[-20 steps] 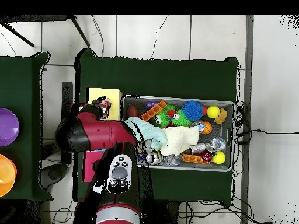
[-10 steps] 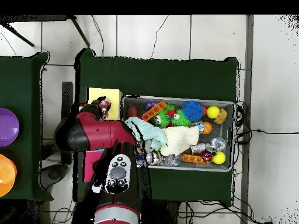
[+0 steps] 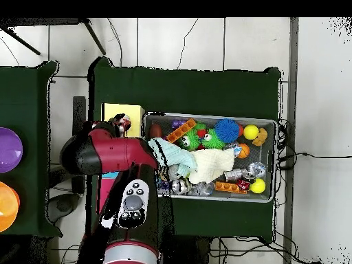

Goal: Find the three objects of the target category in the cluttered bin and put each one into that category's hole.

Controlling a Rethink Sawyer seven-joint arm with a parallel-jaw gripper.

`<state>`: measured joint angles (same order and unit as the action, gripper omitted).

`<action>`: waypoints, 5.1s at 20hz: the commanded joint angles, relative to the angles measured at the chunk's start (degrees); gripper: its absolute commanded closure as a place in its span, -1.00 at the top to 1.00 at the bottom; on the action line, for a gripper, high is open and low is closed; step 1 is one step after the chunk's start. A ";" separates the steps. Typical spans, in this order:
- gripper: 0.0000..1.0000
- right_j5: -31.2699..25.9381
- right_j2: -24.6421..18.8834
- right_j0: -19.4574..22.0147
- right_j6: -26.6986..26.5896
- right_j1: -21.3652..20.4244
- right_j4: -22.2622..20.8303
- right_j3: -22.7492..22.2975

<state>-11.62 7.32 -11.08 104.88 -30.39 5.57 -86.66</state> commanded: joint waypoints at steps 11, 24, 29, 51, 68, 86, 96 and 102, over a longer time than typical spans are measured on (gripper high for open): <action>-1.00 -16.23 3.34 -2.80 9.33 6.95 -0.07 -6.05; -1.00 -8.70 0.94 -1.05 8.21 10.73 -0.54 -5.65; -1.00 -7.38 0.83 -0.65 7.48 11.37 -1.36 -6.03; -1.00 -5.12 -0.28 1.50 4.06 10.89 -4.19 -10.10; -1.00 -6.71 -1.40 0.94 8.41 -5.22 0.62 -10.93; -1.00 -12.71 0.51 -0.29 7.49 -11.93 0.36 -13.91; -1.00 -10.50 0.49 1.73 5.70 -14.98 -1.46 -18.81; -1.00 -11.64 -1.18 3.10 3.72 -15.26 -2.05 -19.79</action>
